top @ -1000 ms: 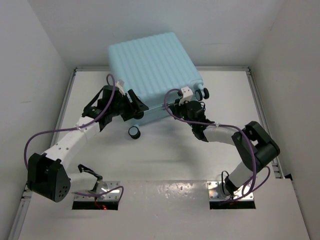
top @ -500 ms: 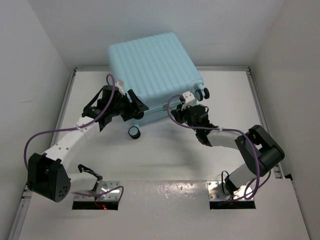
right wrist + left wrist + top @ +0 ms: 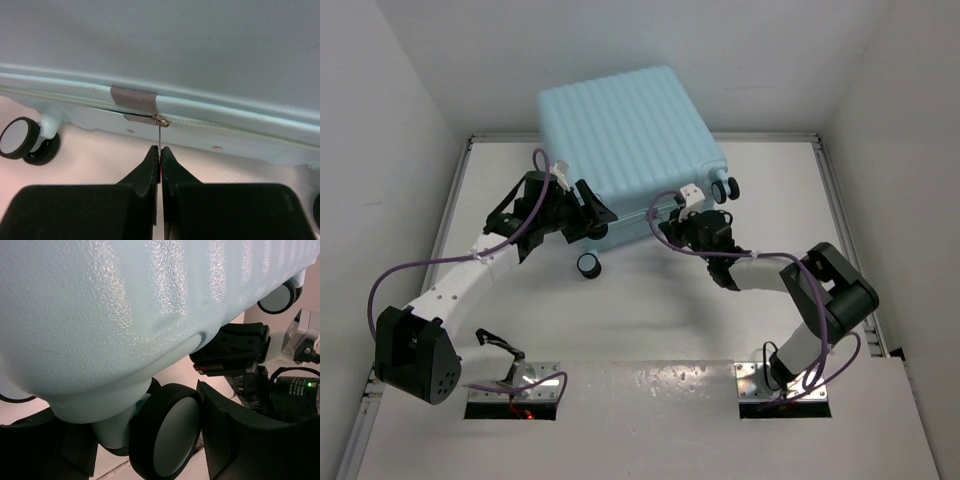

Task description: Pack the luggage

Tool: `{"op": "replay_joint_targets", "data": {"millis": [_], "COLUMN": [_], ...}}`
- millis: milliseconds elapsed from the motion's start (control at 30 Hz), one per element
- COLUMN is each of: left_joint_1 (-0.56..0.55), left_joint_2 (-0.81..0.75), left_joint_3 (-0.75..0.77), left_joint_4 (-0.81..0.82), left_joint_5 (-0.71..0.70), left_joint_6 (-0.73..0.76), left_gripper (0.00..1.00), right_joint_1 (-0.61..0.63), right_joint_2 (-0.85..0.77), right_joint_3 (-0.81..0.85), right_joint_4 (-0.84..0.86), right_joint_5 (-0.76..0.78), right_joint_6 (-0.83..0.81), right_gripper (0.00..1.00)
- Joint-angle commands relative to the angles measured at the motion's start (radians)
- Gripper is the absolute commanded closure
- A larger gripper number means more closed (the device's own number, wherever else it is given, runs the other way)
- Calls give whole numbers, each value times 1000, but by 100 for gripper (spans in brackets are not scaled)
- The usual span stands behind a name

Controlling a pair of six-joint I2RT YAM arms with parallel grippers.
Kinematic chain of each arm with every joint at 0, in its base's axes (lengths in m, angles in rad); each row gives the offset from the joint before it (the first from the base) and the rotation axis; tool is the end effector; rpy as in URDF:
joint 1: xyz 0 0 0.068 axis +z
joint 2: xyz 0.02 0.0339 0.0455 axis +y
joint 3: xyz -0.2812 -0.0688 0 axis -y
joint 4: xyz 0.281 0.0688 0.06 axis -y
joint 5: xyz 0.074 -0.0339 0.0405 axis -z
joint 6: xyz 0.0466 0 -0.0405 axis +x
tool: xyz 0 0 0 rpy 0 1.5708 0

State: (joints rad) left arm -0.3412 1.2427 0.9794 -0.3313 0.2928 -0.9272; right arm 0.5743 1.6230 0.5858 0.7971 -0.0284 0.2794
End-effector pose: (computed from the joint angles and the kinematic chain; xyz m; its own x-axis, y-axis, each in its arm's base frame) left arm 0.2919 -0.1179 0.2981 -0.7533 -0.5453 -0.3677 -0.0948 0.6434 -0.7597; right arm 0.2901 0.1893 0.1542 -0.3481 0.1031 -0.9318 -0.4892 0.8279 0.2744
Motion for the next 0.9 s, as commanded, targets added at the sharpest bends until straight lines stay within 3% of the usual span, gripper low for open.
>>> {"op": "replay_joint_targets", "data": {"millis": [0, 867], "left_joint_1": [22, 31], "left_joint_2": [40, 58], "left_joint_3": [-27, -28], "left_joint_4": [-38, -29], "left_joint_5": [-44, -35], "left_joint_6": [4, 4], "left_gripper": [100, 100], "right_joint_1": [-1, 7], "right_joint_2": [41, 120], "right_joint_3": [75, 206], "right_joint_4": [21, 21], "right_joint_5": [-41, 61], "right_joint_6": [-8, 38], "right_gripper": [100, 95]}}
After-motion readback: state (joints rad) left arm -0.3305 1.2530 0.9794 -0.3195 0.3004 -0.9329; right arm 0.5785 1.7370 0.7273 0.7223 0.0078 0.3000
